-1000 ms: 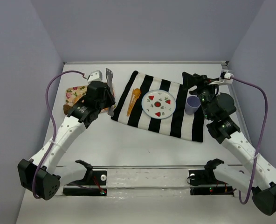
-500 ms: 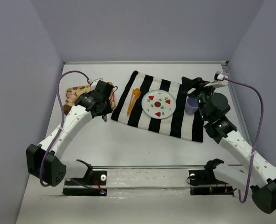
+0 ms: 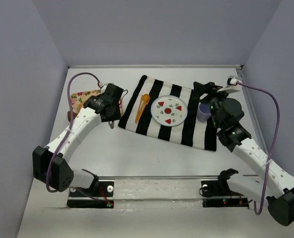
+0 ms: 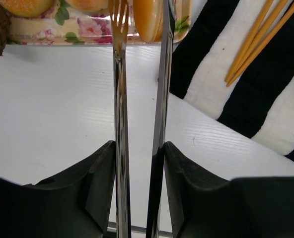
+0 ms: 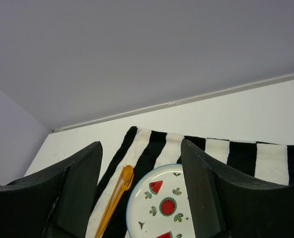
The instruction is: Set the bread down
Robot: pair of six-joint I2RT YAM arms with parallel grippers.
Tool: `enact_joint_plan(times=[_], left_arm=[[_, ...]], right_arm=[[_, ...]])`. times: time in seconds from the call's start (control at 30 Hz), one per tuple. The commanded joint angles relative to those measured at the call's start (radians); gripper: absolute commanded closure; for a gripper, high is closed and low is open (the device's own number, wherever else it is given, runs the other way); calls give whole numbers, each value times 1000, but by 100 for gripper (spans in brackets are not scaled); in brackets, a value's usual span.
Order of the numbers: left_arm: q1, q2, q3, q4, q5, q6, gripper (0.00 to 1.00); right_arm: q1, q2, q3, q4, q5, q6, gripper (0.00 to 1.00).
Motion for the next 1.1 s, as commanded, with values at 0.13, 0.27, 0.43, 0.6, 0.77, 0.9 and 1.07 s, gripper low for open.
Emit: enact_joint_plan(times=[0.13, 0.27, 0.43, 0.6, 0.77, 0.9, 1.07], left_arm=[[-5, -3, 48, 9, -32, 71, 45], [-8, 23, 56, 3, -36, 85, 42], [-18, 58, 81, 0, -29, 118, 42], [-26, 109, 101, -15, -36, 128, 47], [-34, 123, 90, -47, -58, 115, 48], [-38, 123, 82, -67, -73, 111, 48], [-44, 140, 93, -64, -63, 120, 48]], right_arm=[[9, 7, -9, 35, 29, -22, 30], [9, 5, -12, 40, 34, -24, 30], [9, 2, -16, 46, 41, -25, 30], [9, -4, -21, 49, 49, -26, 30], [9, -16, -29, 50, 66, -29, 31], [9, -19, -33, 55, 72, -27, 31], [9, -18, -36, 60, 71, -27, 31]])
